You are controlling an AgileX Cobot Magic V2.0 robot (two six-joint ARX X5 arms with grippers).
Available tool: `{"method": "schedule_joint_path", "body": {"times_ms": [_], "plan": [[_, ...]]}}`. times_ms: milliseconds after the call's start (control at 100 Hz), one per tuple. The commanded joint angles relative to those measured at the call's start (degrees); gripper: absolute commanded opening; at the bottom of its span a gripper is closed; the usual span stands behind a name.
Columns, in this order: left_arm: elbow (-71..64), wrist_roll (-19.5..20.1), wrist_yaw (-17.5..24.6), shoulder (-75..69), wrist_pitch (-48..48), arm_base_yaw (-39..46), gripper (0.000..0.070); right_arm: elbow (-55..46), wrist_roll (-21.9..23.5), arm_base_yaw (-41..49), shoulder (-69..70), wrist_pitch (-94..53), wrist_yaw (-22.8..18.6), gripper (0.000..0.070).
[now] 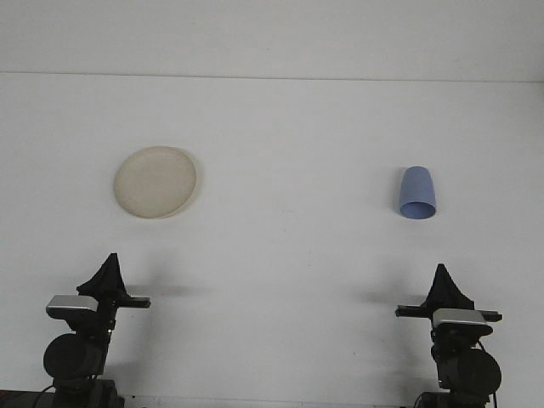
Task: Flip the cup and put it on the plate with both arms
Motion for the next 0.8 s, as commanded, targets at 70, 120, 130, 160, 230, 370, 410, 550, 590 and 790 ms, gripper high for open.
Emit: {"method": "schedule_joint_path", "body": {"times_ms": [70,120,130,160,230,370,410,550,590,790], "plan": [[-1.09,-0.28,-0.35,-0.07,0.66,-0.09,0.0012,0.35,10.58,-0.02,0.00,0.46,0.04,0.0004],[-1.09,-0.28,-0.35,-0.07,0.66,-0.09,0.0012,1.38,10.95,-0.02,0.04,-0.28,0.07,0.0003],[-1.09,-0.28,-0.35,-0.07,0.66,-0.09,0.0012,1.68,10.97,-0.02,0.07,-0.55,0.04,0.0003],[-1.09,-0.28,-0.35,-0.07,0.66,-0.09,0.0012,2.75,10.97,-0.02,0.39,-1.42,0.07,0.0003],[-1.09,-0.28,-0.35,-0.07,0.66,-0.09,0.0012,6.12,10.97,-0.02,2.58,-3.63,0.02,0.0003],[-1.09,-0.28,-0.35,-0.07,0.66,-0.09,0.0012,14.14,10.64,-0.02,11.13,-6.58,0.09,0.0004],[-1.09,-0.28,-0.35,-0.07,0.66,-0.09,0.0012,16.22,9.49,-0.04,14.27,-6.64,0.09,0.0021],[-1.09,-0.28,-0.35,-0.07,0.66,-0.09,0.0012,21.35,2.12,-0.04,24.63,-5.64,0.11,0.0580],[-1.09,-0.28,-0.35,-0.07,0.66,-0.09,0.0012,21.84,0.74,-0.04,27.36,-3.67,0.13,0.0636],[-1.09,-0.28,-0.35,-0.07,0.66,-0.09,0.0012,21.84,-4.59,-0.31,42.01,8.20,1.86,0.0634]]}}
